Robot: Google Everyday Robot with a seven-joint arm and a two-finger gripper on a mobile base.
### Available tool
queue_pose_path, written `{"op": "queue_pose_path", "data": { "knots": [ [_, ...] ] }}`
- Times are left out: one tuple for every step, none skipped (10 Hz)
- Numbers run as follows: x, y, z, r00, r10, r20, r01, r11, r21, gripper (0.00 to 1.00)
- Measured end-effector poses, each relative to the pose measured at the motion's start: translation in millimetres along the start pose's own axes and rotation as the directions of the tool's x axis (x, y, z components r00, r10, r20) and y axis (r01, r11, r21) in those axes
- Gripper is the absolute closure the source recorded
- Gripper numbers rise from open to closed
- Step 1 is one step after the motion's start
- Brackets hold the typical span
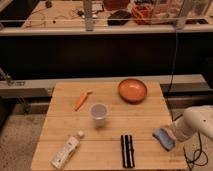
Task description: Place the white sponge in the ceramic bowl
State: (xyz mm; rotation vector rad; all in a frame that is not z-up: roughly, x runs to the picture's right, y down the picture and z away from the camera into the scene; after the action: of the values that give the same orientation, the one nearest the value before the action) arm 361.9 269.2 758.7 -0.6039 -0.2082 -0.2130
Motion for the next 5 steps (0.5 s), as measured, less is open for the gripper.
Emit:
{"op": "queue_pose_path", "data": {
  "knots": [
    [-0.3,-0.3,0.1,0.999,0.035,0.003,-0.035,0.999,-0.001,0.20],
    [-2.5,-2.0,1.3,0.999,0.053,0.005,-0.053,0.999,-0.006,0.20],
    [-4.8,-3.1,2.9,0.998,0.070,0.011,-0.069,0.997,-0.013,0.20],
    [-5.0,-2.0,5.0,0.996,0.090,0.017,-0.090,0.996,-0.019,0.20],
    [-4.6,-0.7,8.7,0.992,0.125,0.024,-0.124,0.992,-0.023,0.20]
  ]
}}
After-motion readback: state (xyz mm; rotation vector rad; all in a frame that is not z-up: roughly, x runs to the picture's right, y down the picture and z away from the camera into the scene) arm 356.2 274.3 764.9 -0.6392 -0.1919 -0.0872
